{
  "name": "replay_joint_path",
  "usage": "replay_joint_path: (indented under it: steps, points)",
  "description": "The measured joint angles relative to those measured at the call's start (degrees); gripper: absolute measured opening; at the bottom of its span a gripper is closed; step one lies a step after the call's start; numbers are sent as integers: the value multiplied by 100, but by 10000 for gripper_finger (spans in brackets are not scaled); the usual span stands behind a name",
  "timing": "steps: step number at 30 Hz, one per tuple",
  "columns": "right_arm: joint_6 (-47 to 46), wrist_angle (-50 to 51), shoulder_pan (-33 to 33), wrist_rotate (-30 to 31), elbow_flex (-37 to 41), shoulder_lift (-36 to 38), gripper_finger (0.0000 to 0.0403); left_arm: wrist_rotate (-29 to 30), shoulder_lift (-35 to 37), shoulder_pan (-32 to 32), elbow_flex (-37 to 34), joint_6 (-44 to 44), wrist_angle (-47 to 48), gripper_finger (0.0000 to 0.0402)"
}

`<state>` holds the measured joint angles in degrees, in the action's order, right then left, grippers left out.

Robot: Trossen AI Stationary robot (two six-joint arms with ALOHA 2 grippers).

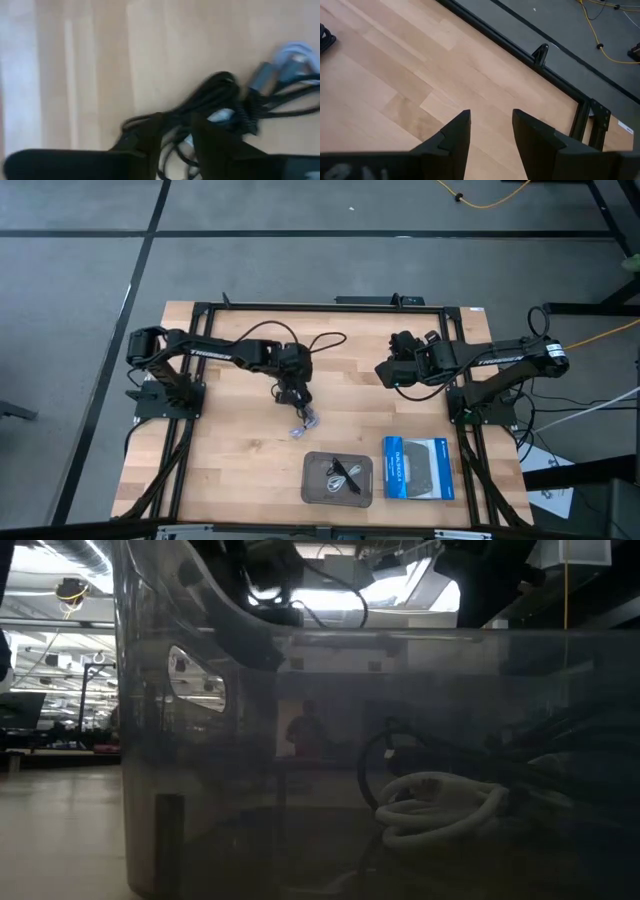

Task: Pick and place USB-C Cables
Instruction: Put the right black charger cable into the black bin

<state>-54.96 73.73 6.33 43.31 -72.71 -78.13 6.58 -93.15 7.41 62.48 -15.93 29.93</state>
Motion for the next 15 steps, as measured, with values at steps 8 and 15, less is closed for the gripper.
replay_joint_path:
  steps: [8, 15]
  points:
    - [6, 20, 0, -4, 0, 0, 150, -5, -740, 82, 2, -850, -369, 155]
    - [16, 89, 0, -2, 0, -2, 150, 206, -1170, -77, 24, -1828, -185, 154]
